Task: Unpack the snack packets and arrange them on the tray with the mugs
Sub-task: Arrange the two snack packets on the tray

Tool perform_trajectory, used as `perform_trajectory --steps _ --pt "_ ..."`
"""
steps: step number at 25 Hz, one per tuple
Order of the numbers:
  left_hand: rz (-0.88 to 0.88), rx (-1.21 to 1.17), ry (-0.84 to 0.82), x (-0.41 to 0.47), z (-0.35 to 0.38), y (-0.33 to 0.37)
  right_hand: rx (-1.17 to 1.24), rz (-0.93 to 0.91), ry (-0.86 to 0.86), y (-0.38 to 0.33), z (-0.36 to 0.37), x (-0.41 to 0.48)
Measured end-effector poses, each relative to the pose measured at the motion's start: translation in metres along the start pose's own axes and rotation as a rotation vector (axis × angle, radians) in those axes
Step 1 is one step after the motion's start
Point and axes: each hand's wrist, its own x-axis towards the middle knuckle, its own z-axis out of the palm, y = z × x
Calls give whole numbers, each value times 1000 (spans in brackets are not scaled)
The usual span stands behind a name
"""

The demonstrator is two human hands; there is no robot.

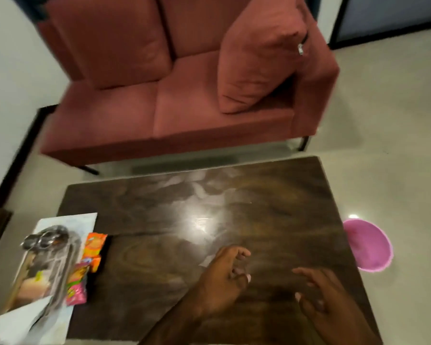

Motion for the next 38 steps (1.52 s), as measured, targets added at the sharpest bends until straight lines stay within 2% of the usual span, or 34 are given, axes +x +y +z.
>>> perform_trajectory --steps 5,8,15,21,27,31,34,38 --pt "-53 -97 196 -55 -94 -70 -137 -202 -250 -94 71 24" --pt "-56 -119 264 -83 -151 -121 -209 -274 -332 -148 136 33" --pt "-22 -170 291 -110 -297 -271 -201 -265 -337 -251 324 52" --pt "-157 -289 313 -132 -391 -357 -212 -190 -418 -323 452 70" --pt "-287 -381 383 -131 -408 -425 -293 -122 -516 -339 534 96" --pt "-357 -430 354 -118 -394 -466 -252 -47 -549 -326 570 109" --pt "-398 -409 310 -104 -381 -493 -267 66 -519 -310 591 116" --pt "-429 -331 258 -87 -373 -511 -142 216 -435 -295 614 128"
